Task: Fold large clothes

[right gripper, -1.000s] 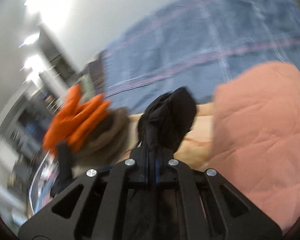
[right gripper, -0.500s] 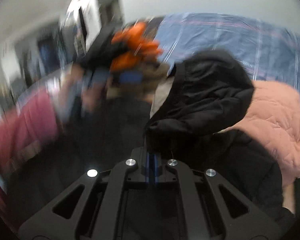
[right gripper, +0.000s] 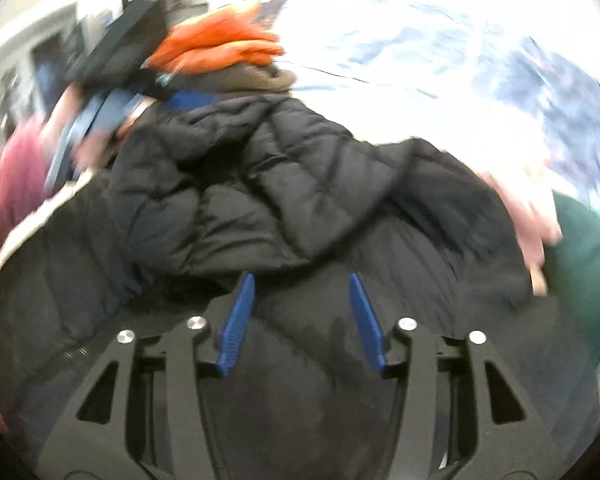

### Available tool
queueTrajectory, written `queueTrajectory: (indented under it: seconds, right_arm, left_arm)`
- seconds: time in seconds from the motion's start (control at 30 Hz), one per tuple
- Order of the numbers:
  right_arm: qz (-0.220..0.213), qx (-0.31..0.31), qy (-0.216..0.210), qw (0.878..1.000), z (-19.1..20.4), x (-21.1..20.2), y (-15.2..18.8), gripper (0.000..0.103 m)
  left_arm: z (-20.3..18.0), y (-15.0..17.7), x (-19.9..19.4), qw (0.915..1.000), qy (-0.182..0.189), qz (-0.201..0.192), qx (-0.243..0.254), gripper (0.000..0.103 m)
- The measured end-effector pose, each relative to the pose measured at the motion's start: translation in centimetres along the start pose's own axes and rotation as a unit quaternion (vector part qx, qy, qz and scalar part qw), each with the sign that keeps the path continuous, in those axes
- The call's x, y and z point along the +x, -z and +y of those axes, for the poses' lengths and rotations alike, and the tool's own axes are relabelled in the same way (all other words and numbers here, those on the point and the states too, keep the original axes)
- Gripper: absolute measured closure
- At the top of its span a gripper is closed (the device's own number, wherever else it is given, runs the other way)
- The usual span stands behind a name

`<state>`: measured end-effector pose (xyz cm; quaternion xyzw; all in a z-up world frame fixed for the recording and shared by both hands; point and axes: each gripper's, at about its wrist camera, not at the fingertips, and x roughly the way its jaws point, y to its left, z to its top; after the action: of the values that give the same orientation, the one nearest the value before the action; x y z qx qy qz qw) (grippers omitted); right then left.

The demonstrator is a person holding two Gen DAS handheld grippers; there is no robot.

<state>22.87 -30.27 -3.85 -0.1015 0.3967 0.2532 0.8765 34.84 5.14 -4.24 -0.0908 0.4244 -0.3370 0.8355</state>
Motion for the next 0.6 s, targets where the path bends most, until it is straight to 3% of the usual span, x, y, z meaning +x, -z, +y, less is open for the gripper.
queueTrajectory:
  seconds: [0.17, 0.3, 0.37, 0.4, 0.43, 0.47, 0.5, 0.6]
  right_arm:
    - [-0.018, 0.100, -0.048, 0.994, 0.3, -1.2, 0.2, 0.047]
    - [0.001, 0.141, -0.065, 0.988, 2.9, 0.9, -1.6, 0.047]
    - [0.033, 0.178, -0.049, 0.982, 2.8, 2.5, -2.0, 0.047]
    - [0.048, 0.205, -0.046, 0.977, 2.6, 3.7, -2.1, 0.048]
    - [0.054, 0.221, -0.042, 0.973, 2.7, 4.1, -1.9, 0.054]
    - [0.059, 0.232, -0.040, 0.970, 2.8, 4.6, -1.8, 0.083]
    - [0.060, 0.234, -0.042, 0.969, 3.1, 4.6, -1.6, 0.097]
    - [-0.011, 0.236, -0.039, 0.971, 3.5, 1.4, -2.4, 0.097]
  left_arm:
    - [-3.1, 7.8, -0.2, 0.9946, -0.042, 0.060, 0.073, 0.001]
    - [-5.3, 10.7, 0.0, 0.9917, -0.056, 0.069, 0.094, 0.002]
    - [-6.0, 11.0, -0.3, 0.9919, -0.058, 0.059, 0.096, 0.015]
    - [-6.3, 10.8, -0.3, 0.9923, -0.058, 0.056, 0.095, 0.029]
    - [-6.5, 10.7, -0.5, 0.9926, -0.062, 0.054, 0.090, 0.051]
    - [-6.8, 10.6, -0.6, 0.9930, -0.061, 0.054, 0.086, 0.063]
    - [-7.0, 10.4, -1.0, 0.9941, -0.056, 0.051, 0.078, 0.079]
    - [-7.9, 10.2, -3.7, 0.9983, -0.029, 0.006, 0.051, 0.085]
